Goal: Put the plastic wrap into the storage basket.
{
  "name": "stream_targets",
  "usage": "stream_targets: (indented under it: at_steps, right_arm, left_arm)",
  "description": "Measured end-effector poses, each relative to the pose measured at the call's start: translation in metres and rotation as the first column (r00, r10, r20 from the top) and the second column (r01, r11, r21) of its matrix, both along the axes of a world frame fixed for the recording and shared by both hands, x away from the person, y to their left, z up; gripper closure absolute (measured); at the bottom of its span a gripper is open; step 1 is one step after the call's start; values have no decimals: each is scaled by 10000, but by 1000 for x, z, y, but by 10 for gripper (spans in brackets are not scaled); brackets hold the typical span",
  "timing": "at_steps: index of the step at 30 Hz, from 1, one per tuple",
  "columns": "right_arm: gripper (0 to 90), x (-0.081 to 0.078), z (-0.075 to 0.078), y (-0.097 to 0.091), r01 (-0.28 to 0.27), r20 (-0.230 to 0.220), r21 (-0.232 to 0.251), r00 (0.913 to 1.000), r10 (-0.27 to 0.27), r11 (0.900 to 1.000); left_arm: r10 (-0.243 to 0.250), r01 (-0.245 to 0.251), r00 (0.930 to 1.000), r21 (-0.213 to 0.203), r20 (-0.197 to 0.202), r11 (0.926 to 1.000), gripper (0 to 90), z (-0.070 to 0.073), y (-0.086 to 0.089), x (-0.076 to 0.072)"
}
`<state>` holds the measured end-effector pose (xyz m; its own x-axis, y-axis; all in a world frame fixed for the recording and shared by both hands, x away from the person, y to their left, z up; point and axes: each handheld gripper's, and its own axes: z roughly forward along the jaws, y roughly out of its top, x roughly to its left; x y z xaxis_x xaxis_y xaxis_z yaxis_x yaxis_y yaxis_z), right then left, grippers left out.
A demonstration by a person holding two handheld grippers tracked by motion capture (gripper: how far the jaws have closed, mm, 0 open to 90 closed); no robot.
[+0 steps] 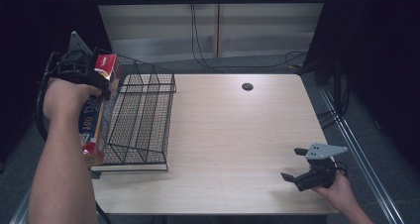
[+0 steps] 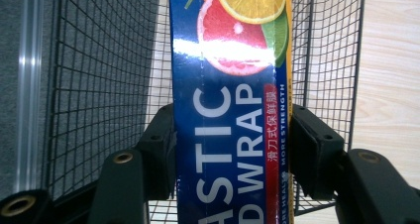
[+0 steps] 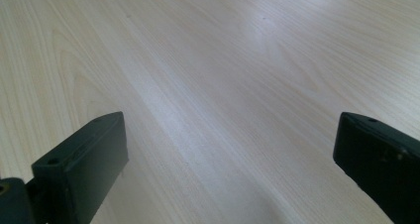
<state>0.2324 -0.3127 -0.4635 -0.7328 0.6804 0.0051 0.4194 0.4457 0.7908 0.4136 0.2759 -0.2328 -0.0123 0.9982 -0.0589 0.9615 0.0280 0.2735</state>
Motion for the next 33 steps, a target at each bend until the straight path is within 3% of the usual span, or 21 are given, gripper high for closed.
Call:
stream_targets:
  at_steps: [33]
  right_arm:
    - [2, 0, -1, 1, -27, -59, -66, 10000, 26, 10000]
  left_arm:
    - [270, -269, 9996, 164, -36, 9995, 441, -25, 1, 13]
